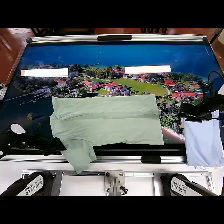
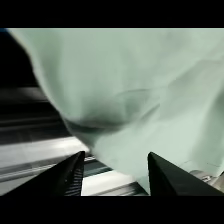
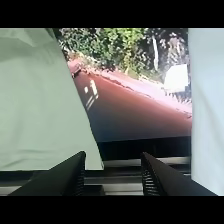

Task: Fold the shirts.

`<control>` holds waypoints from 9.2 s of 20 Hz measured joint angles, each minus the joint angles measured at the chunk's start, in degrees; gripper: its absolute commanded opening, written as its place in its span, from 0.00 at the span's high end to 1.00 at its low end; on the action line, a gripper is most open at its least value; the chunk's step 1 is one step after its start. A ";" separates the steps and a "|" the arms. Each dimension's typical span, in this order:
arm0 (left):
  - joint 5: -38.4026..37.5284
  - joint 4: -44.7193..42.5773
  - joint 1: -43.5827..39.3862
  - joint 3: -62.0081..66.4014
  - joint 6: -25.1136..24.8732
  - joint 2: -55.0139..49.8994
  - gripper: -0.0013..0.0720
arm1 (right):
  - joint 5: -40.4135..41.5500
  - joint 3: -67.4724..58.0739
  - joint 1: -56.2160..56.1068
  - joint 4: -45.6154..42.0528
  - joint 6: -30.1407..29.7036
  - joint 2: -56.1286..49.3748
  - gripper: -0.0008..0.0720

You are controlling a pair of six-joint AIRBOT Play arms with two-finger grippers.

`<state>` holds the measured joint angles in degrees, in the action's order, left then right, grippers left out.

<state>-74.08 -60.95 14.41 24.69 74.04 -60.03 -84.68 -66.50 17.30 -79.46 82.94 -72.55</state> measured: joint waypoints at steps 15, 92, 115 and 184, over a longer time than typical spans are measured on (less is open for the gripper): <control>3.85 0.79 -4.70 0.07 0.79 0.15 0.93 | 0.55 15.63 0.22 8.46 -2.45 -0.72 0.13; -4.46 1.03 -0.20 58.55 3.54 -35.69 0.43 | 26.86 -5.68 -6.49 22.75 0.48 -23.98 0.13; -0.74 19.45 -10.36 58.58 3.52 -35.12 0.94 | 21.03 -5.64 -10.16 36.72 -13.00 -12.59 0.88; 23.47 3.80 -22.32 59.25 19.23 8.37 0.94 | 25.00 -5.53 -36.72 19.23 9.99 -9.66 0.17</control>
<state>-50.61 -57.14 -7.90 83.94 93.27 -51.66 -59.68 -72.03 -19.42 -60.23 92.92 -82.21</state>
